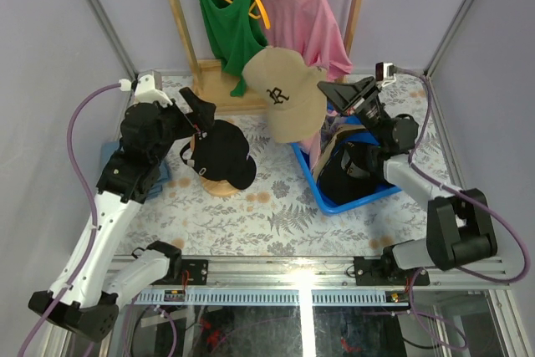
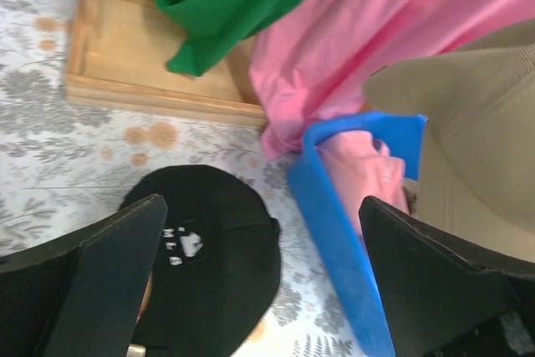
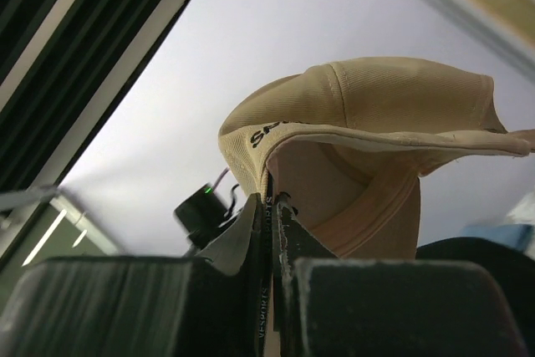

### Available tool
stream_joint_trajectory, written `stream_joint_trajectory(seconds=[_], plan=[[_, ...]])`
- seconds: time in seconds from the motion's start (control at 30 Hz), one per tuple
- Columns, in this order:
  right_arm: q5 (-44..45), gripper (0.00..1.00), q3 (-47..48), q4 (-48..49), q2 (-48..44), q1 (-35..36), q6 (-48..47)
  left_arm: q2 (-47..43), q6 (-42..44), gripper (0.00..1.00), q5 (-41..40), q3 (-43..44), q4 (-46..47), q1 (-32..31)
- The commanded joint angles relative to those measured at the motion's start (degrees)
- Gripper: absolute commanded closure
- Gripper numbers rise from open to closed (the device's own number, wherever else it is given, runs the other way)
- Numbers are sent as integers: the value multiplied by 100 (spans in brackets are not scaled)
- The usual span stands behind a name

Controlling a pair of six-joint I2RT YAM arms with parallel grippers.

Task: Stack the hats
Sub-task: Pick up the hat from the bin, then stack the hat on the hat.

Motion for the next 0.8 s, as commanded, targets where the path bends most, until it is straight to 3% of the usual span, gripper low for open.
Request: stream_joint_trajectory(seconds=[0.0,0.33,0.77], plan=[[-97,100,-101,624,-687,452,170,-163,-363,0,1043,248,375,-25],[114,100,-415,617,-1484,1473,225,-794,-1479,0,1776,424,383,-21],[188,100,-572,930,-1965,2312,287,-1920,-3518,0,1672,321,338,-26]])
